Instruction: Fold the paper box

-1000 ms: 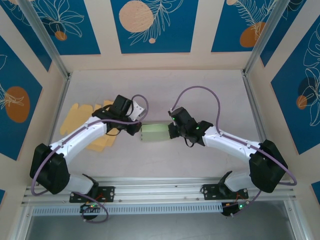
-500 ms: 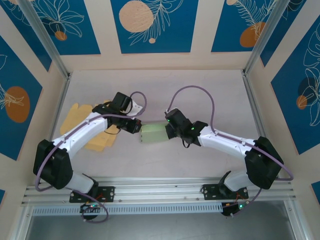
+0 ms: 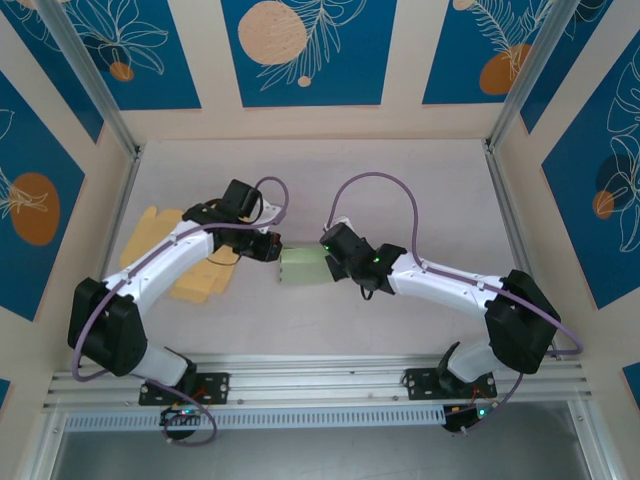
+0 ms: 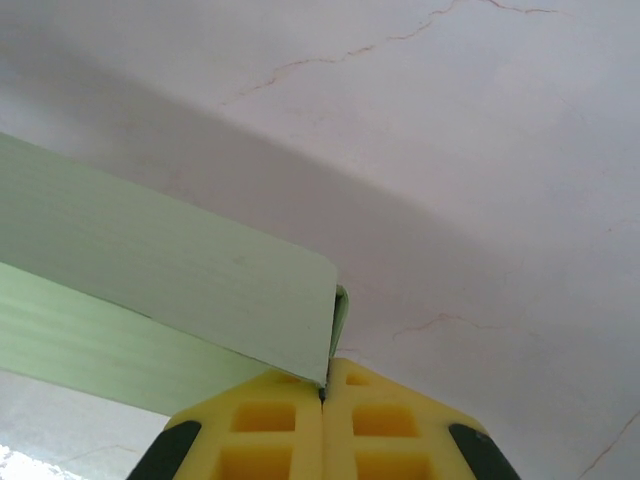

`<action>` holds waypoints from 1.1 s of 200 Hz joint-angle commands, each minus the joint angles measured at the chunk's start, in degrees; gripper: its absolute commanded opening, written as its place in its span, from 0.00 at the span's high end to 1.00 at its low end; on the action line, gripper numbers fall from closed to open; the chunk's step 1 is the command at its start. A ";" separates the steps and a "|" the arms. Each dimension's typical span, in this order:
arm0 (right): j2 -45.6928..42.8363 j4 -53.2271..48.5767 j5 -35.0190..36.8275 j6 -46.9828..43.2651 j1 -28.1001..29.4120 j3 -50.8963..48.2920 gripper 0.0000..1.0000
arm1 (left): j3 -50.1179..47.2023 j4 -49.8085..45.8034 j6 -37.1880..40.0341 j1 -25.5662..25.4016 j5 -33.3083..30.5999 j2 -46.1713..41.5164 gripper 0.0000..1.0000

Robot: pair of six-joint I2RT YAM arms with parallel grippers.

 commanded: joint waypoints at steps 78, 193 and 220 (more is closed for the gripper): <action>0.29 -0.92 -1.13 -0.58 1.31 -0.15 1.00 | 4.49 1.00 -6.54 3.63 10.79 2.39 1.00; 2.01 -0.36 -1.05 -1.23 1.21 -0.08 1.00 | 2.89 5.14 -12.21 6.72 19.73 4.07 1.00; 2.57 -0.47 -0.86 -1.34 1.22 0.18 1.00 | 2.03 6.81 -14.58 8.53 24.16 4.82 1.00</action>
